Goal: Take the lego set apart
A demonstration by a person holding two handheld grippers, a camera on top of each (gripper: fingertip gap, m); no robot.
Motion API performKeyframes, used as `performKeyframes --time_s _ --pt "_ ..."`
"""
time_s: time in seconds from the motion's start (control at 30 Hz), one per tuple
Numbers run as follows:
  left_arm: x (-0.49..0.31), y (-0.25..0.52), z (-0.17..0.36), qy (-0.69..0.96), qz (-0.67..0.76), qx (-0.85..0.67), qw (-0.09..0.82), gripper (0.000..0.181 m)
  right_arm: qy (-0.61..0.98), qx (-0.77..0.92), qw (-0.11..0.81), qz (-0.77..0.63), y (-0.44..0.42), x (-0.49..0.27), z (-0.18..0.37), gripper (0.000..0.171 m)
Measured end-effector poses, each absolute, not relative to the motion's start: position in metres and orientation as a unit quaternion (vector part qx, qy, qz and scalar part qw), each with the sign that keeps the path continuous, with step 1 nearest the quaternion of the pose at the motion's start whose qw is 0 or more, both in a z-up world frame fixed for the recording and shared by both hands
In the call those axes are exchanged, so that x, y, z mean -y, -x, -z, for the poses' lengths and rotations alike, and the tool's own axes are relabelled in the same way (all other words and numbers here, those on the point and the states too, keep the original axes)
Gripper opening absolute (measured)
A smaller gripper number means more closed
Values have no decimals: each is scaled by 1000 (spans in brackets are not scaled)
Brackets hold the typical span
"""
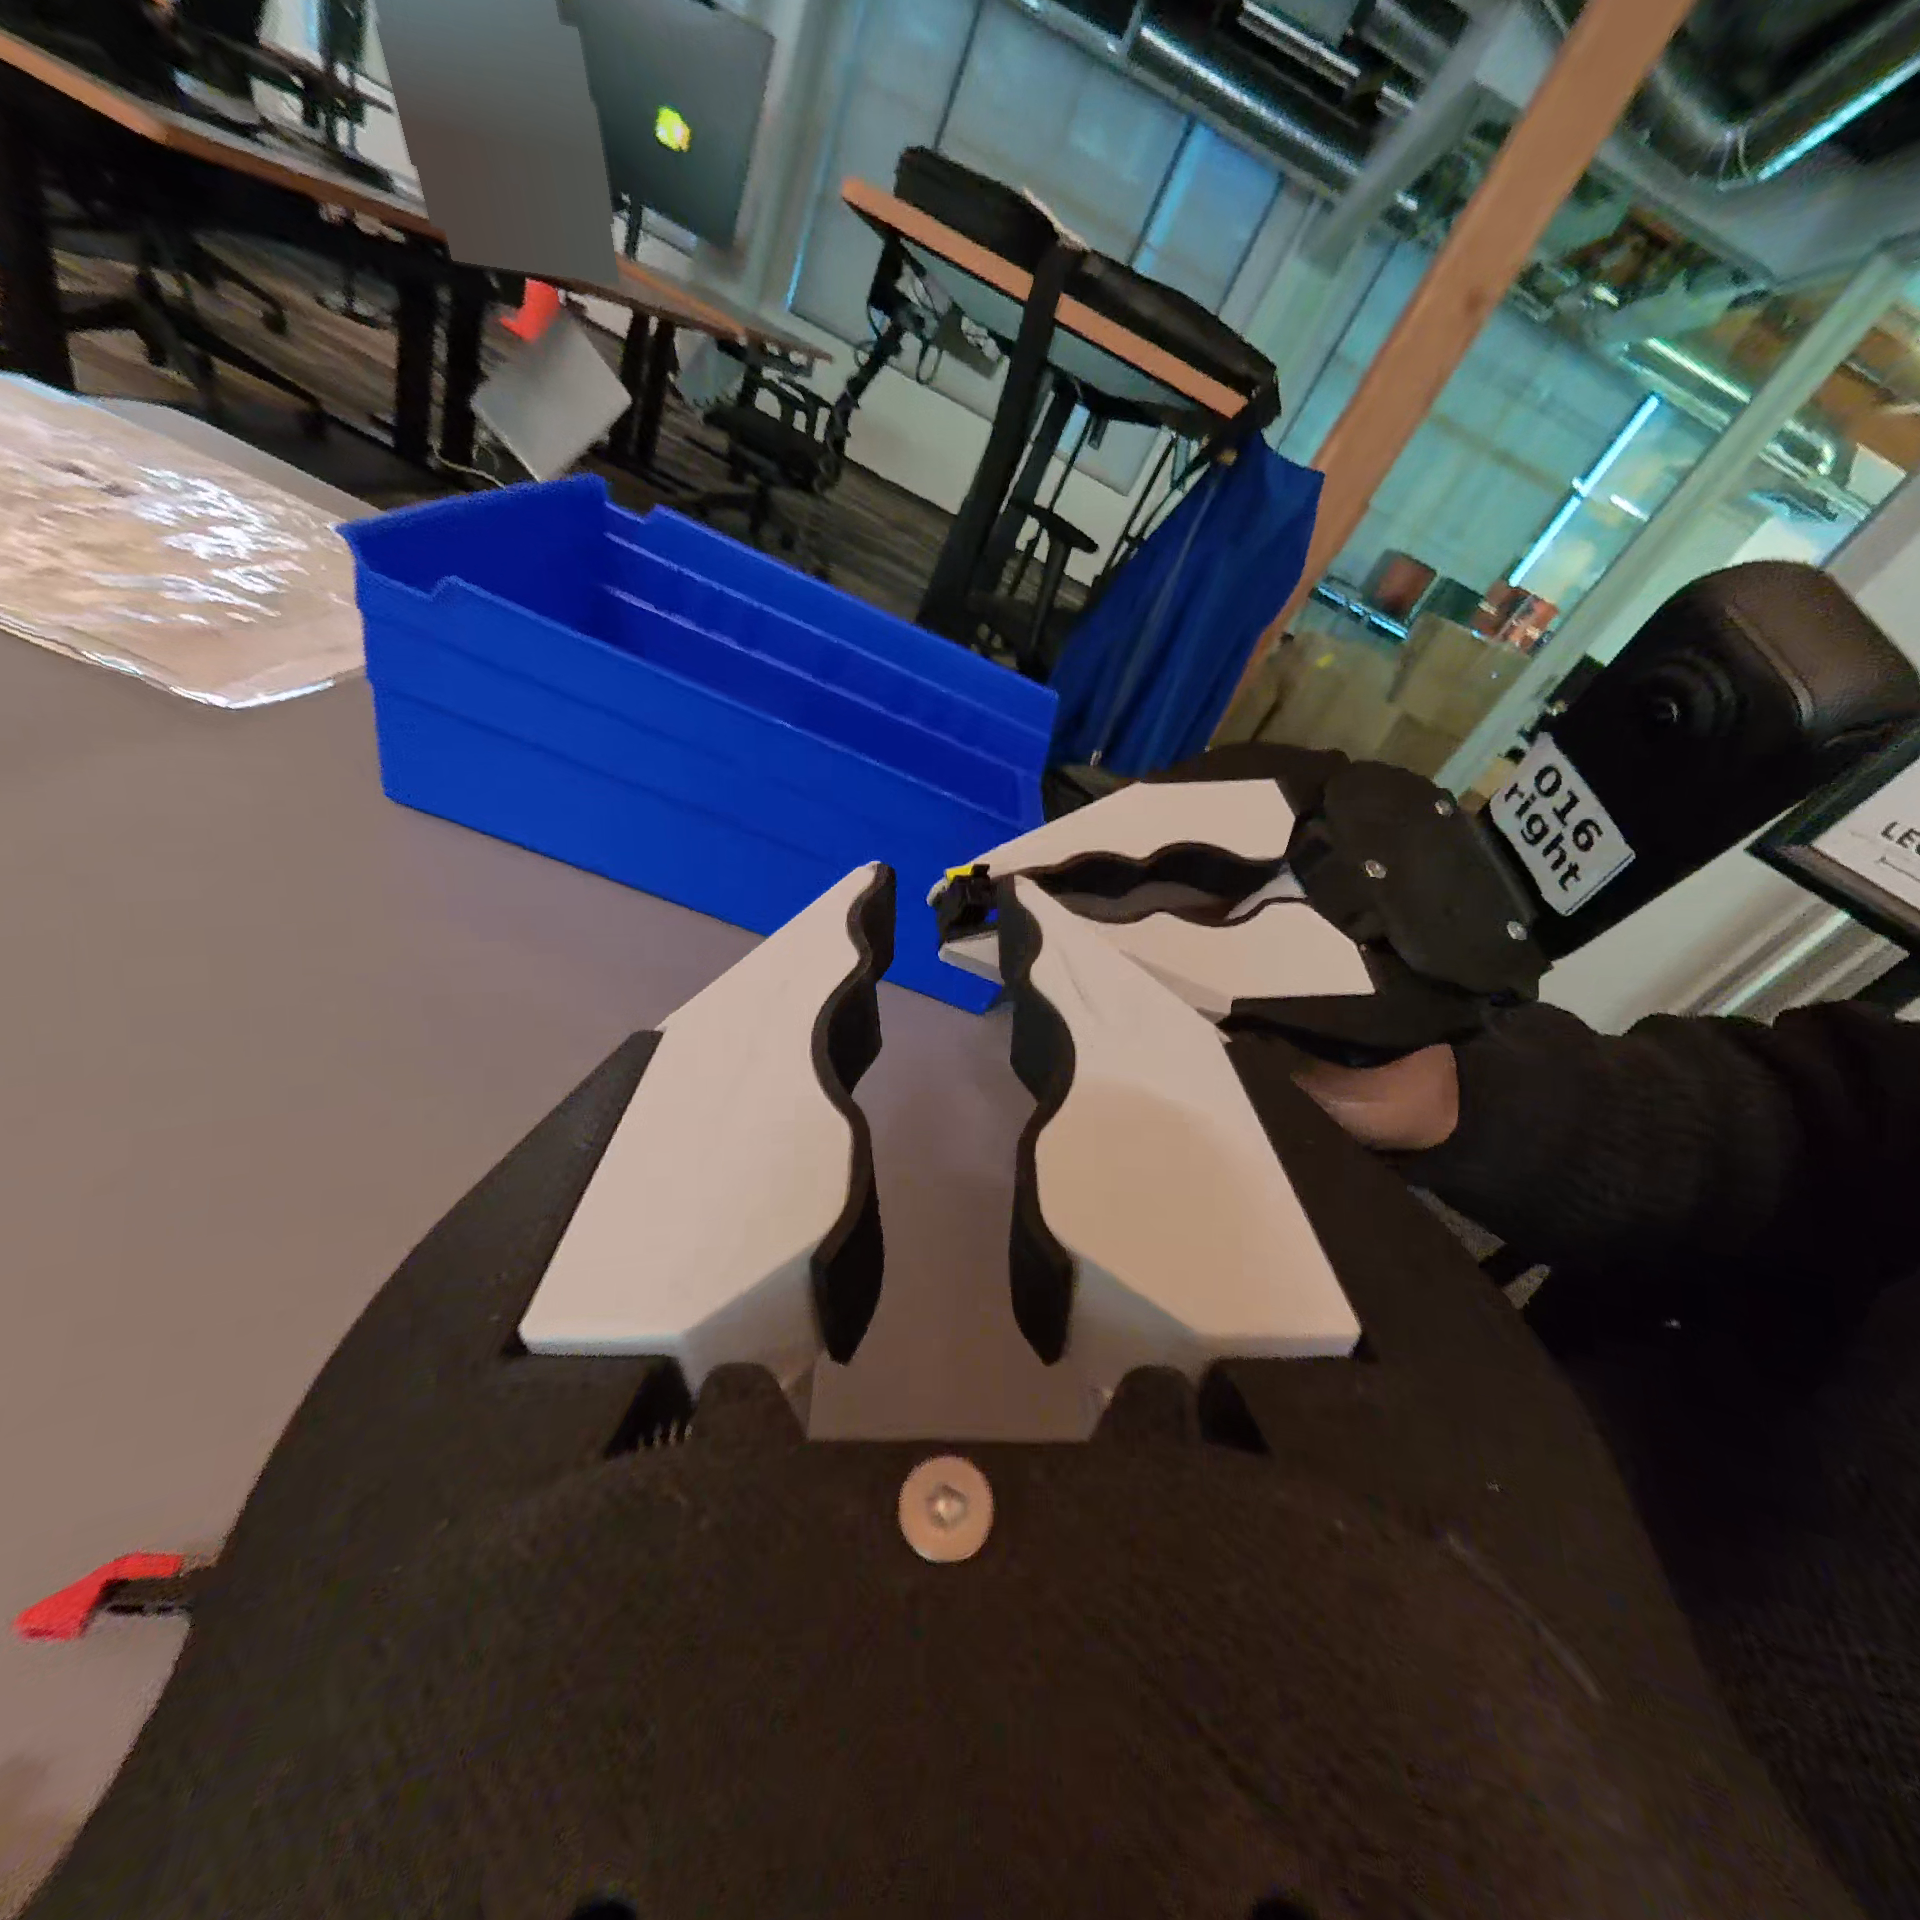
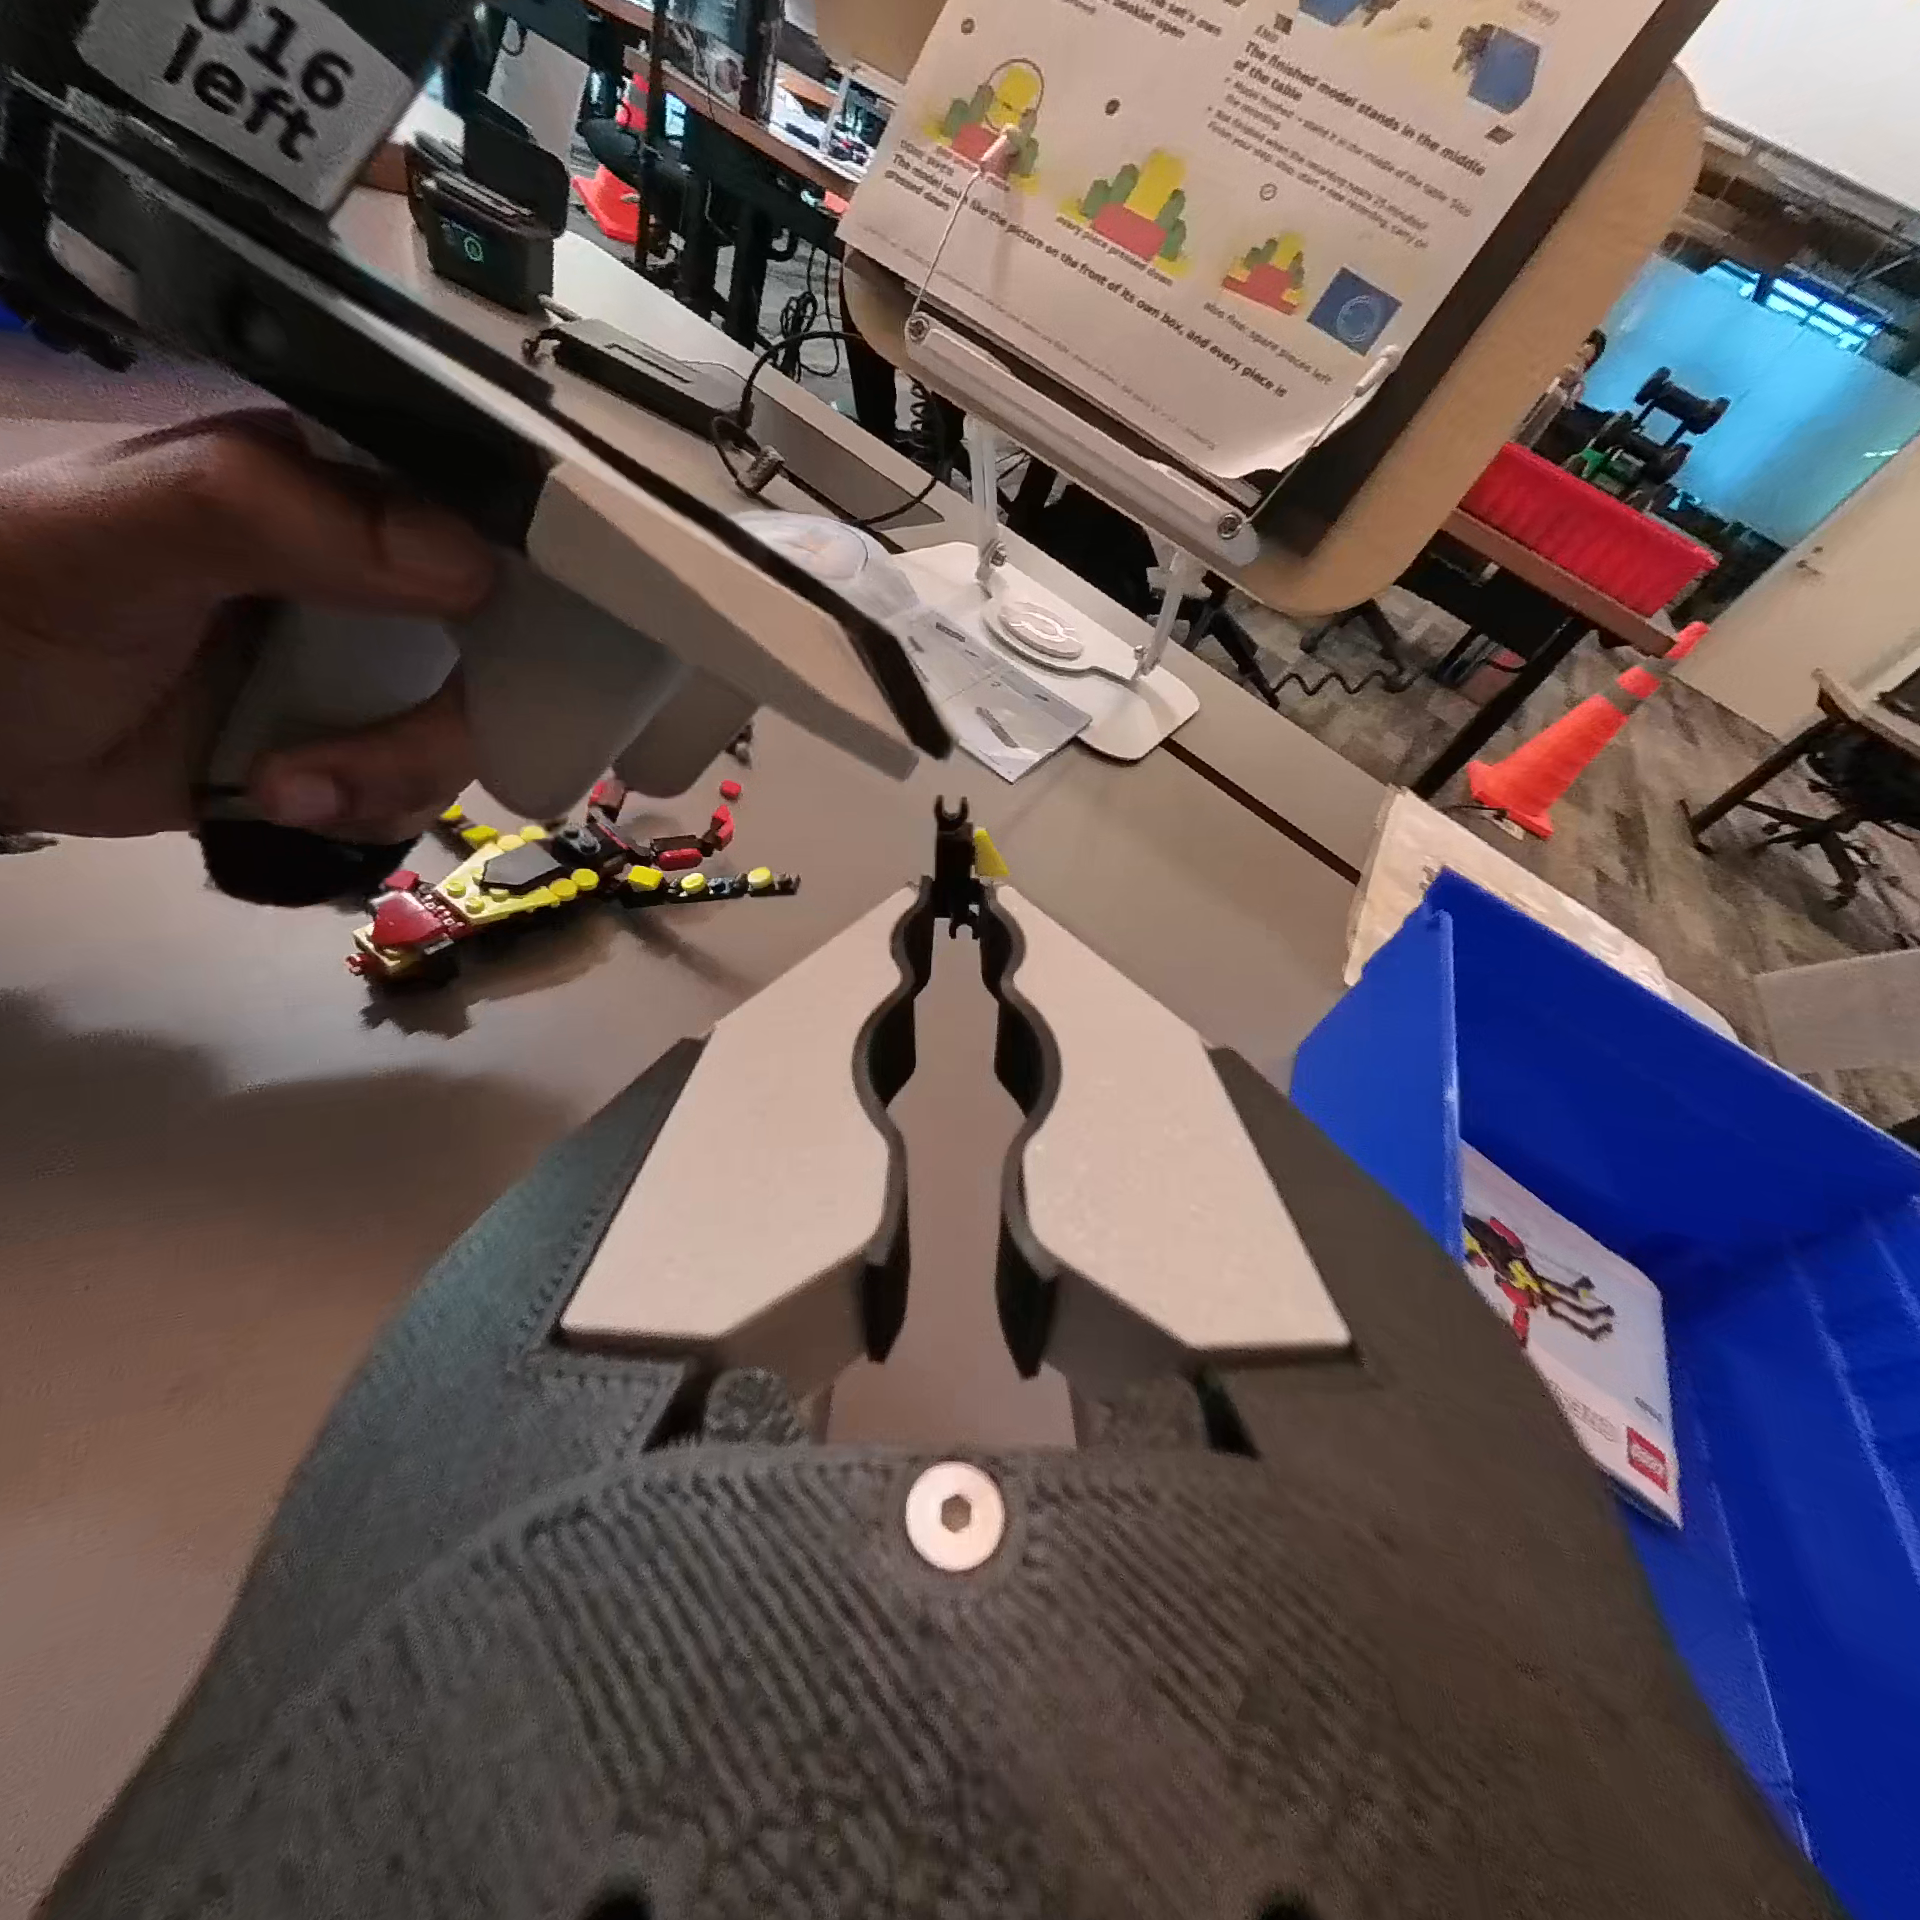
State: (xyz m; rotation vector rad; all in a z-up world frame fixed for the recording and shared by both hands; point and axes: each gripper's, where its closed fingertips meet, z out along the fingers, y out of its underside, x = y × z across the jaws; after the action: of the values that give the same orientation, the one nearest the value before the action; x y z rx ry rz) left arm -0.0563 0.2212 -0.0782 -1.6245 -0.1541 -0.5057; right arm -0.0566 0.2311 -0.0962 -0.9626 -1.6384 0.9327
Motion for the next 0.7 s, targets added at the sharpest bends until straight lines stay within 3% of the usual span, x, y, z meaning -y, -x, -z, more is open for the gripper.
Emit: performKeyframes --time_s 0.23,0.3,0.43,0.7 --pt "-230 44 87 722 265 62 636 20 397 678 491 -375 52 -229 97 7" --pt "-232 44 90 728 261 63 630 8 398 678 498 -366 53 -230 98 7" --pt "-230 46 90 730 262 64 628 6 389 682 501 -364 53 -227 99 9" --pt "-213 61 88 723 267 61 635 5 393 656 387 -515 51 -211 89 42"
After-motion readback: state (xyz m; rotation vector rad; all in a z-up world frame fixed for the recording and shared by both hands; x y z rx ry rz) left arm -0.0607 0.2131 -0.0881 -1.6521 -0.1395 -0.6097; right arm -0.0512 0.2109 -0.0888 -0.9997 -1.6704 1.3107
